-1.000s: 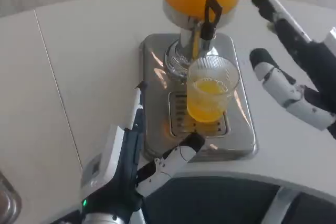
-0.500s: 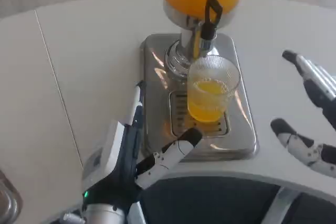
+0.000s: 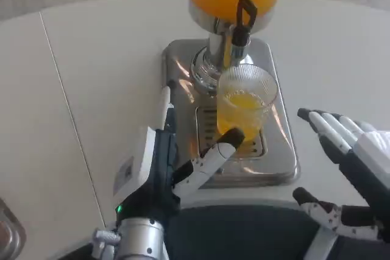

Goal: Grasp the cup under the faucet to collect the drink, then remove the cup.

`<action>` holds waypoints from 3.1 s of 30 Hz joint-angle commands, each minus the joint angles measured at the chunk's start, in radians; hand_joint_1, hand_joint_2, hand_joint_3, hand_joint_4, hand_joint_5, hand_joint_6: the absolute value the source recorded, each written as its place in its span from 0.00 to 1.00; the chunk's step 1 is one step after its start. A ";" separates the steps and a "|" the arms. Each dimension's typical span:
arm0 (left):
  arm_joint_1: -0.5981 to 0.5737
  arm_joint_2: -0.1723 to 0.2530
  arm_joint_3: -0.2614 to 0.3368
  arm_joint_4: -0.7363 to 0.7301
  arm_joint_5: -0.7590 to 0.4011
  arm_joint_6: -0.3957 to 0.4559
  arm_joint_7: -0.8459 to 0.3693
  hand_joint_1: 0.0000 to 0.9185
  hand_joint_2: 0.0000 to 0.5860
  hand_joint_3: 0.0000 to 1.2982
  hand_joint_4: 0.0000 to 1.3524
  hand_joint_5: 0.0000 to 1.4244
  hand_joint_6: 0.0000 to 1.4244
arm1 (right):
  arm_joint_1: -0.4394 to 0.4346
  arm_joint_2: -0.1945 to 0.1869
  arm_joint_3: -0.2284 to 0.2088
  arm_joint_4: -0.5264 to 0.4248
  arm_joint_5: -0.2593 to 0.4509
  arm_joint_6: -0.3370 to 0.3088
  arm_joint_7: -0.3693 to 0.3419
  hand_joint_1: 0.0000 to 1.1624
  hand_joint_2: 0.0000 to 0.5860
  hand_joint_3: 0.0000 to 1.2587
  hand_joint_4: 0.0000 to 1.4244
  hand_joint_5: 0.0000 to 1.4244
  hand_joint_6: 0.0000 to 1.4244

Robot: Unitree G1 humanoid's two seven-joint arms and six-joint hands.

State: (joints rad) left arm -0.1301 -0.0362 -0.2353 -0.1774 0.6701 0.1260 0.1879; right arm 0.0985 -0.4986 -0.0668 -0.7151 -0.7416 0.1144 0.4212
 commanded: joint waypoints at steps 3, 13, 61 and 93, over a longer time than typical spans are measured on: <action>-0.036 -0.027 -0.030 0.061 0.003 0.004 0.069 0.10 0.05 0.00 0.00 0.11 0.18 | -0.047 0.021 0.082 -0.026 -0.034 0.057 0.084 0.51 0.74 0.00 0.00 0.00 0.00; -0.111 -0.045 -0.040 0.147 -0.009 -0.017 0.210 0.14 0.07 0.00 0.00 0.13 0.17 | -0.073 0.034 0.134 0.003 -0.027 0.118 0.132 0.44 0.78 0.00 0.00 0.00 0.00; -0.182 -0.061 -0.091 0.326 -0.052 -0.130 0.391 0.18 0.09 0.00 0.00 0.21 0.22 | -0.062 0.032 0.172 -0.055 -0.111 0.213 0.315 0.38 0.84 0.00 0.00 0.00 0.00; -0.356 -0.099 -0.110 0.591 -0.067 -0.181 0.428 0.21 0.07 0.00 0.00 0.19 0.21 | -0.073 0.008 0.167 -0.049 -0.084 0.220 0.326 0.39 0.85 0.00 0.00 0.00 0.00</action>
State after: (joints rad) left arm -0.4683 -0.1192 -0.3356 0.3894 0.5996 -0.0286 0.6008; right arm 0.0211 -0.4833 0.1044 -0.7538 -0.8241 0.3256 0.7365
